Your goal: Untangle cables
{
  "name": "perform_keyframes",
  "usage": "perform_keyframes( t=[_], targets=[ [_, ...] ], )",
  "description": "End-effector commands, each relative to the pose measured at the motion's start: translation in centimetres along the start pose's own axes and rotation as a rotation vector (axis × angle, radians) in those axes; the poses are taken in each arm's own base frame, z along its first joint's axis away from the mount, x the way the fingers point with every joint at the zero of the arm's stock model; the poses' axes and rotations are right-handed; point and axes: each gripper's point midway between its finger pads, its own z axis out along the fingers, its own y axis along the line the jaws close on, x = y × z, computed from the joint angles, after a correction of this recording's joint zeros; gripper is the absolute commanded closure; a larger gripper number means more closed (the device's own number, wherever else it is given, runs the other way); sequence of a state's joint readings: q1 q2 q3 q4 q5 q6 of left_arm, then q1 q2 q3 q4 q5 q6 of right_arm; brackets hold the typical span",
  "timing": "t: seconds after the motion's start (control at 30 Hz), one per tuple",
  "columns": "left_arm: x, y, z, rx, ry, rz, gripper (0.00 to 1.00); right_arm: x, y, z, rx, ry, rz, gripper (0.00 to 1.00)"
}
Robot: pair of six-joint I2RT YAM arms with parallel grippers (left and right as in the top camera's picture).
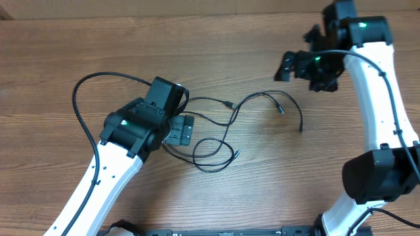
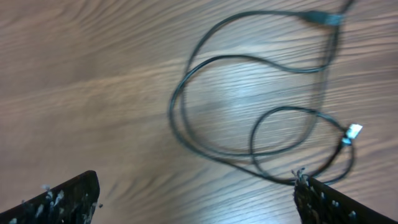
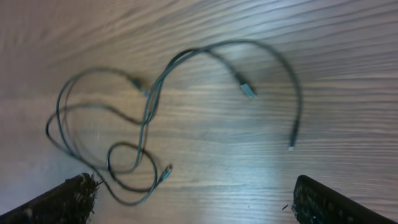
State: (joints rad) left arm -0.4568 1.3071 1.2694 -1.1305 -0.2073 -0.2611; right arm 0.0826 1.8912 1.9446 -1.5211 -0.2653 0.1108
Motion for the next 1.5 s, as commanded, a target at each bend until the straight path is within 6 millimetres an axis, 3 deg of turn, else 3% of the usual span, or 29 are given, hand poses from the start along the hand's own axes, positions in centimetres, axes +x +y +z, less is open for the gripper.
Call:
perform_keyframes(
  t=[0.0, 0.27, 0.6, 0.9, 1.07, 1.2, 1.47],
  targets=[
    [-0.1, 2.6, -0.4, -0.092, -0.018, -0.148, 0.0, 0.9, 1.9, 0.8, 0.024, 0.024, -0.104, 0.0],
    [-0.1, 5.6, 0.0, -0.127, -0.003, -0.264, 0.0, 2.9, 5.9, 2.0, 0.045, 0.059, -0.234, 0.0],
    [0.1, 11.0, 0.3, -0.198, 0.006, -0.362, 0.01, 4.7, 8.9, 2.8, 0.026, 0.086, -0.342, 0.0],
    [-2.2, 7.9, 0.6, 0.043, -0.058, 0.059, 0.01, 7.9, 13.1, 3.5, -0.055, 0.14, -0.57, 0.0],
    [-3.2, 6.1, 0.3, 0.153, -0.118, 0.179, 0.01, 9.9, 15.7, 4.1, -0.071, 0.153, -0.659, 0.0],
    [-3.8, 6.7, 0.3, 0.182, -0.149, 0.15, 0.0, 11.5, 17.7, 4.8, -0.085, 0.159, -0.727, 0.0],
    [-2.7, 11.2, 1.6, 0.176, -0.111, 0.058, 0.0, 15.0, 18.9, 8.0, -0.084, 0.221, -0.807, 0.0]
  ],
)
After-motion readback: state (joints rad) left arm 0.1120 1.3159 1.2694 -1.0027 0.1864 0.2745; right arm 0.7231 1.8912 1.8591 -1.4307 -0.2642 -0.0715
